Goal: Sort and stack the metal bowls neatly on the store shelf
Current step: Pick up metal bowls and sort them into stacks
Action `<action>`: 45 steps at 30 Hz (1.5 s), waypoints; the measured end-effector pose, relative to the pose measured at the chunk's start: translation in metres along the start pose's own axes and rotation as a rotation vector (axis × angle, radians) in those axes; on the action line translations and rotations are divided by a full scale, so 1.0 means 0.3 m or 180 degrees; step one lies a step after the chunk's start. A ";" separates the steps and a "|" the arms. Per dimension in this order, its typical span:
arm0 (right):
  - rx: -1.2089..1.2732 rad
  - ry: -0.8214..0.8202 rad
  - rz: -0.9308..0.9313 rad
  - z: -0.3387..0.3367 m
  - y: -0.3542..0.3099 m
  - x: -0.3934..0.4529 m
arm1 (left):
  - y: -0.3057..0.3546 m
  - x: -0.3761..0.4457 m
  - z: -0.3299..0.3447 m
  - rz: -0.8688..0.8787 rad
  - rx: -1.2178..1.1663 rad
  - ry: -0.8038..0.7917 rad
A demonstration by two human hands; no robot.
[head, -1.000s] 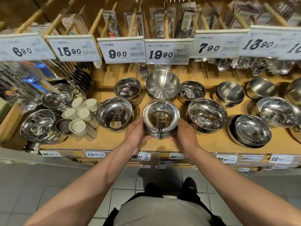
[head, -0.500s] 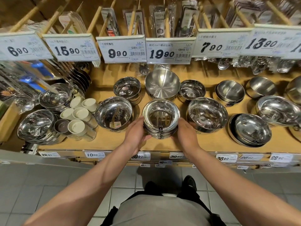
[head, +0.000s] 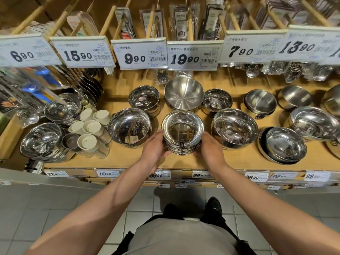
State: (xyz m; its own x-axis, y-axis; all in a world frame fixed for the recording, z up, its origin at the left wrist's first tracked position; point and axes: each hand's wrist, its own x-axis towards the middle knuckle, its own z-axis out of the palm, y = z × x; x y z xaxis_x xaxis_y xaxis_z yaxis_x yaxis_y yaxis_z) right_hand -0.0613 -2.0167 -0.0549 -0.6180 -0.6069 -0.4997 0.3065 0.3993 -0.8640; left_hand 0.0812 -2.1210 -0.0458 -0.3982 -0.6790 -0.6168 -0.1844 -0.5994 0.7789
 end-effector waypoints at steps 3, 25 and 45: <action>-0.0029 0.0016 -0.0050 -0.002 0.003 -0.001 | -0.005 0.004 -0.001 -0.0020 -0.0030 0.0032; -0.0719 0.0221 -0.0003 0.010 -0.080 -0.025 | 0.022 0.016 0.016 0.0369 0.0881 0.0864; 0.0269 0.1022 -0.0108 -0.616 -0.035 -0.223 | -0.010 -0.220 0.113 0.1089 0.0788 0.0511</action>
State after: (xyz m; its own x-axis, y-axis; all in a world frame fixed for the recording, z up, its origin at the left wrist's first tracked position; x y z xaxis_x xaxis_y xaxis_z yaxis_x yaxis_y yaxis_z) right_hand -0.1570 -1.8534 -0.0012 -0.8213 -0.3659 -0.4377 0.3327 0.3161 -0.8885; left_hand 0.0774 -2.0600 -0.0036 -0.3330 -0.8893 -0.3135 -0.2834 -0.2227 0.9328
